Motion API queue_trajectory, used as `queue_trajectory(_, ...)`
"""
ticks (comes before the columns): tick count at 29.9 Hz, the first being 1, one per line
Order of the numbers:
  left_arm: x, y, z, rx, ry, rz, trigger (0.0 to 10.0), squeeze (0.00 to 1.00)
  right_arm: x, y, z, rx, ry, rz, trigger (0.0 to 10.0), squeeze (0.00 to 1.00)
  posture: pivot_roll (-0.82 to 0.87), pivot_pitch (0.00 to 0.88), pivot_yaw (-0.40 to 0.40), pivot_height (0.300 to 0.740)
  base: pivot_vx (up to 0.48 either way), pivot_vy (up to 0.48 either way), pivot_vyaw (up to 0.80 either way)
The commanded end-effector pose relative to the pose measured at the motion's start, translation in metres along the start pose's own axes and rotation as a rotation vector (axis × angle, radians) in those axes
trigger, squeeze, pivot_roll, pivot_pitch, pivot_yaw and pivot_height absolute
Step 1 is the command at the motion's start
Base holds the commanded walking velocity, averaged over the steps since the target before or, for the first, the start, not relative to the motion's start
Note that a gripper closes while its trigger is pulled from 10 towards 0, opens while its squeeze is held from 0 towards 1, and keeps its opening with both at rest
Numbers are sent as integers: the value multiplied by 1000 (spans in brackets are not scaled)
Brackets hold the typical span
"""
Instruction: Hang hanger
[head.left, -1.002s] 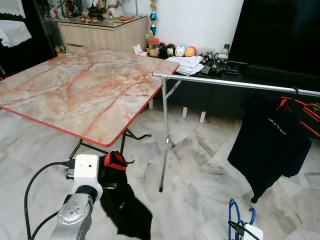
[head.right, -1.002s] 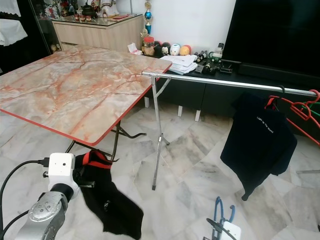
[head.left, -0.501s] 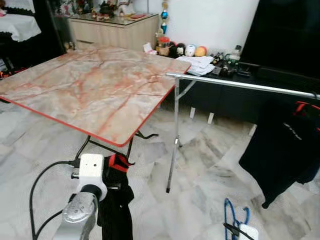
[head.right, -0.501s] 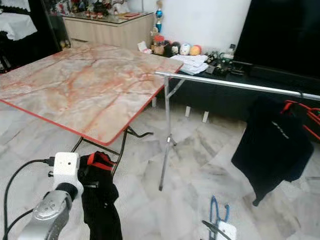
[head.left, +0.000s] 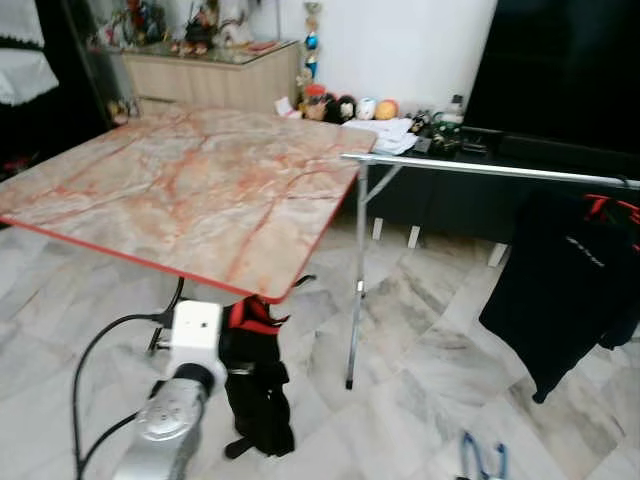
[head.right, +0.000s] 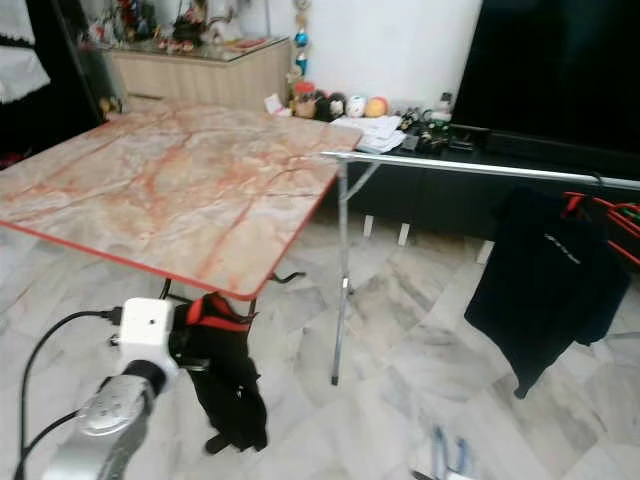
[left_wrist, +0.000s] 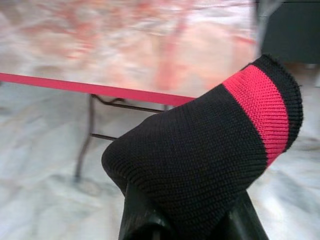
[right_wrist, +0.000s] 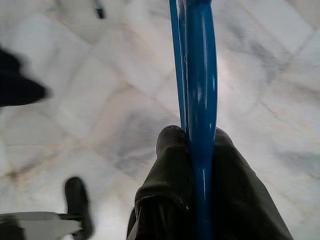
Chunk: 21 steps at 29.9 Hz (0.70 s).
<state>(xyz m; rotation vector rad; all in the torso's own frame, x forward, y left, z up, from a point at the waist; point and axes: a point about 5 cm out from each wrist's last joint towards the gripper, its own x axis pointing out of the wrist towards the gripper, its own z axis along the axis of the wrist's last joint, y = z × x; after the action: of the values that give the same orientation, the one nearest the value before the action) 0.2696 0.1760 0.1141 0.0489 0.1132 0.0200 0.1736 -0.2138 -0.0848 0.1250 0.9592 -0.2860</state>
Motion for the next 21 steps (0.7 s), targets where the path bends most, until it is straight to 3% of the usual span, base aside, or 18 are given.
queue_trajectory(1,2,-6,11,-2,-46,-11,10000,0,0,-4,4,26,-13,-9,10000,0,183,0,10,740,0,480,0)
queue_trajectory(14,2,0,17,17,-69,3,10000,0,1,-6,5,14,0,1,10000,0,194,0,4,740,0,457,0)
queue_trajectory(21,1,3,17,38,-79,13,10000,0,1,-1,8,11,-7,18,10000,0,196,0,0,740,0,0,0)
